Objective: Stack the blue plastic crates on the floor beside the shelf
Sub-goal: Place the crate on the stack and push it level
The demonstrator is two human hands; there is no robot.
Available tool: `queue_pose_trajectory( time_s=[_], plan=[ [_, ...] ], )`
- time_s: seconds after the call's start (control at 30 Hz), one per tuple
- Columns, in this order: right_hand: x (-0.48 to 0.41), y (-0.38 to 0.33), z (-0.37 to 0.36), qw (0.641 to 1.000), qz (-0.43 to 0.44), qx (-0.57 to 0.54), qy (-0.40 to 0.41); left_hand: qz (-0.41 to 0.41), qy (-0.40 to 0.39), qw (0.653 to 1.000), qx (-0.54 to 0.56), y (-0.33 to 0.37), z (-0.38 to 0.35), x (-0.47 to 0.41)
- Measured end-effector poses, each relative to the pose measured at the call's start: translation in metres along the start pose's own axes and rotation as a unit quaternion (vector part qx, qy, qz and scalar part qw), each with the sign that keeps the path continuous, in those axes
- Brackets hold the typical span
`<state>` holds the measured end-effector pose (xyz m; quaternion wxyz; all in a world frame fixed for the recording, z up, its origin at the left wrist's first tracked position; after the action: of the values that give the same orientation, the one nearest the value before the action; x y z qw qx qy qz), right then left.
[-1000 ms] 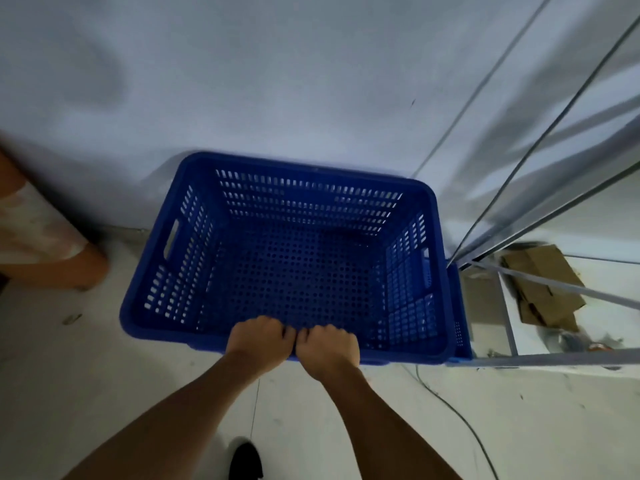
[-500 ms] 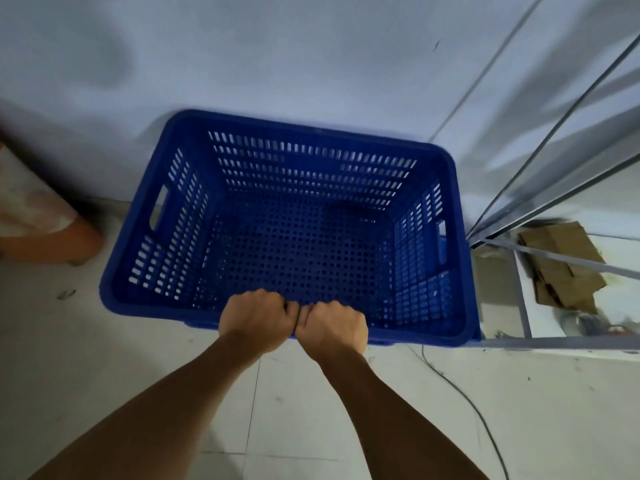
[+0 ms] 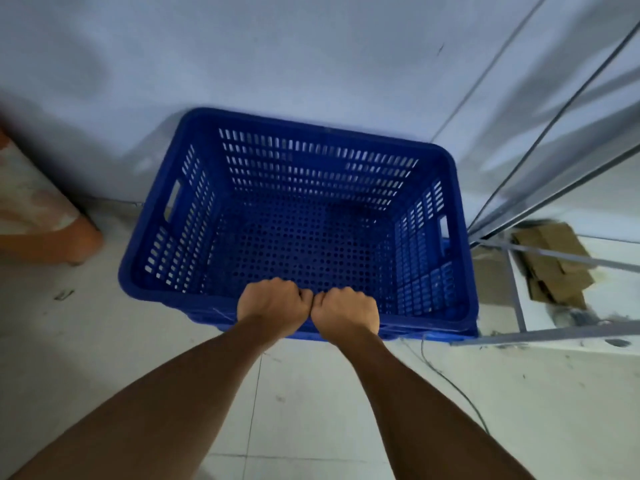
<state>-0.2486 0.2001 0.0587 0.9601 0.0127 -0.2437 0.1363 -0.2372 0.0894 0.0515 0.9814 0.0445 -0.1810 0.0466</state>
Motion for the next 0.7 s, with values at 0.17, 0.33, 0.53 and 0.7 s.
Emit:
queue_pose_trajectory(
  time_s=[0.17, 0.33, 0.53, 0.7],
  plan=[
    [0.005, -0.001, -0.006, 0.996, -0.006, 0.005, -0.092, 0.039, -0.086, 0.991, 0.095, -0.005, -0.007, 0.004],
    [0.008, -0.005, 0.002, 0.998, 0.034, 0.027, -0.039, 0.030, -0.040, 0.995, 0.087, -0.007, 0.000, 0.006],
    [0.004, 0.004, 0.010, 0.999, -0.007, -0.001, 0.044, 0.008, -0.008, 0.999, 0.032, -0.002, 0.000, -0.003],
    [-0.009, 0.009, 0.014, 0.997, -0.040, -0.006, 0.063, 0.045, 0.010, 0.999, 0.019, -0.007, 0.001, -0.015]
  ],
)
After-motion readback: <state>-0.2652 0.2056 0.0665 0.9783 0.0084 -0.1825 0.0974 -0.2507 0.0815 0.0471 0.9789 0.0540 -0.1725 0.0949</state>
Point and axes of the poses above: each hand's wrist, its own x-axis away from the middle knuckle, its own z-axis out of the back of the hand, y = z × x, the point moved 10 cm from there along -x, towards the middle knuckle
